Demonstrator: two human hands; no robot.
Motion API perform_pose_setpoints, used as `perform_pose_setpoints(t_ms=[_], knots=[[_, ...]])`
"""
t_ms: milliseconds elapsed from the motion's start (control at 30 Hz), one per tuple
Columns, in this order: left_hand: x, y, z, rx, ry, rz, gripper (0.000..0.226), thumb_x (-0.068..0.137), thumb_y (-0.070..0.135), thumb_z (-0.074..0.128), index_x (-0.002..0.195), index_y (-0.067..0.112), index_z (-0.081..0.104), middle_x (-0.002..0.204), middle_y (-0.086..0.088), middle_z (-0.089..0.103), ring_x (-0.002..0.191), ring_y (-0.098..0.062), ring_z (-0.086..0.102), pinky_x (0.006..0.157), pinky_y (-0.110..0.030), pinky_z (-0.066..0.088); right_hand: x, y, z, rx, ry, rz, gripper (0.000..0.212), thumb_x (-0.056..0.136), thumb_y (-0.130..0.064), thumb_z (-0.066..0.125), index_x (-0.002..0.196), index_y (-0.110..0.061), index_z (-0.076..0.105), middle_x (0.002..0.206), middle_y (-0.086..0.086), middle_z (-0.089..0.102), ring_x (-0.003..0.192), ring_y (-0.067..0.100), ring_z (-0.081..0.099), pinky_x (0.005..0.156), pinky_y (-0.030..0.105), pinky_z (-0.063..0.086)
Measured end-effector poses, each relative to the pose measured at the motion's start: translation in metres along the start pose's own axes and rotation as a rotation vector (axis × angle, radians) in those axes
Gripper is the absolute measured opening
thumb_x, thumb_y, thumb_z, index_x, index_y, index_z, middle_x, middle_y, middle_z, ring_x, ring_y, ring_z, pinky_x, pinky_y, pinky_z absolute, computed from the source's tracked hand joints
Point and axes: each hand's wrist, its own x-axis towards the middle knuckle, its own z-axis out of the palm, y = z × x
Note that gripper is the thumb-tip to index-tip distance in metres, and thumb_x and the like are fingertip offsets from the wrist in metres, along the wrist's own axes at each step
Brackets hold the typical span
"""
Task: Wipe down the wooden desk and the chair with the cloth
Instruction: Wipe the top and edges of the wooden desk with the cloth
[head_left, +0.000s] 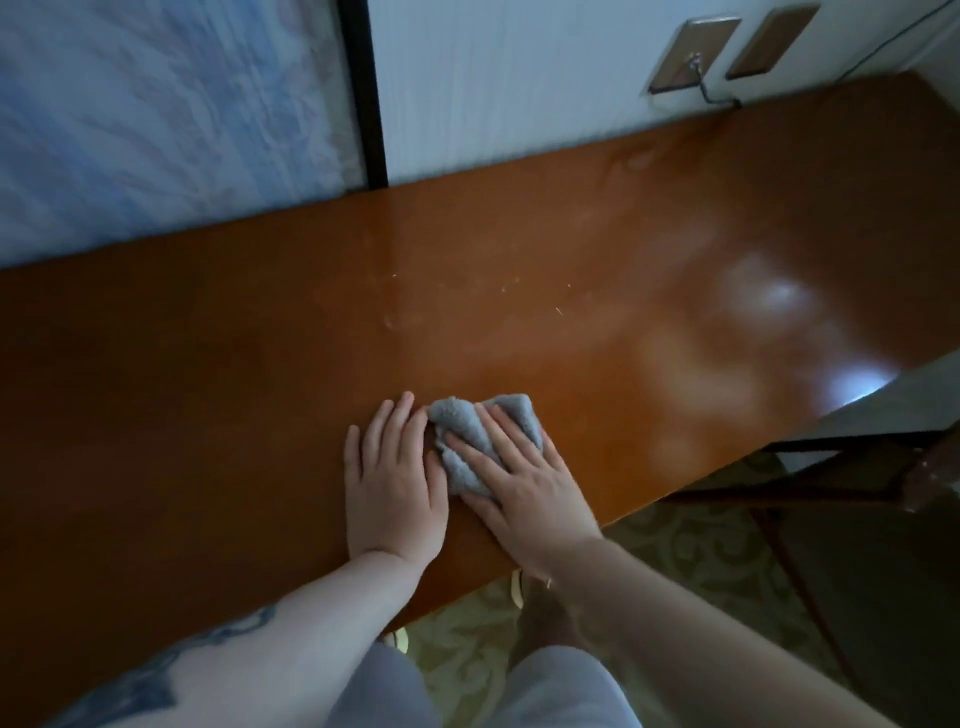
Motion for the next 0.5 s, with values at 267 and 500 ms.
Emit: perform_pose_setpoints(t_ms=[267,500], knots=[[0.008,0.025,-0.001,0.022,0.065,-0.180,0.039,0.095,0.032,0.040,0.128,0.021,0.058,0.137,0.002,0.056,0.134,-0.017,0.043,0.117,-0.047,0.024,-0.008,0.056,-0.004,0.005,0.139,0.047,0.055,0.098,-0.051,0.027,0.151,-0.041,0.019,0.159,-0.006,0.020,0.149,0.012,0.009,0.118,0.043,0.021],[0.025,0.071,0.027,-0.140,0.308,-0.580,0.041,0.097,0.018,0.048,0.138,0.016,0.050,0.144,-0.003,0.048,0.137,-0.021,0.036,0.120,-0.042,0.016,0.081,0.107,-0.061,-0.165,-0.197,-0.445,0.053,0.103,-0.048,0.027,0.151,-0.046,0.004,0.157,-0.017,-0.015,0.138,0.000,-0.026,0.119,0.036,-0.012]])
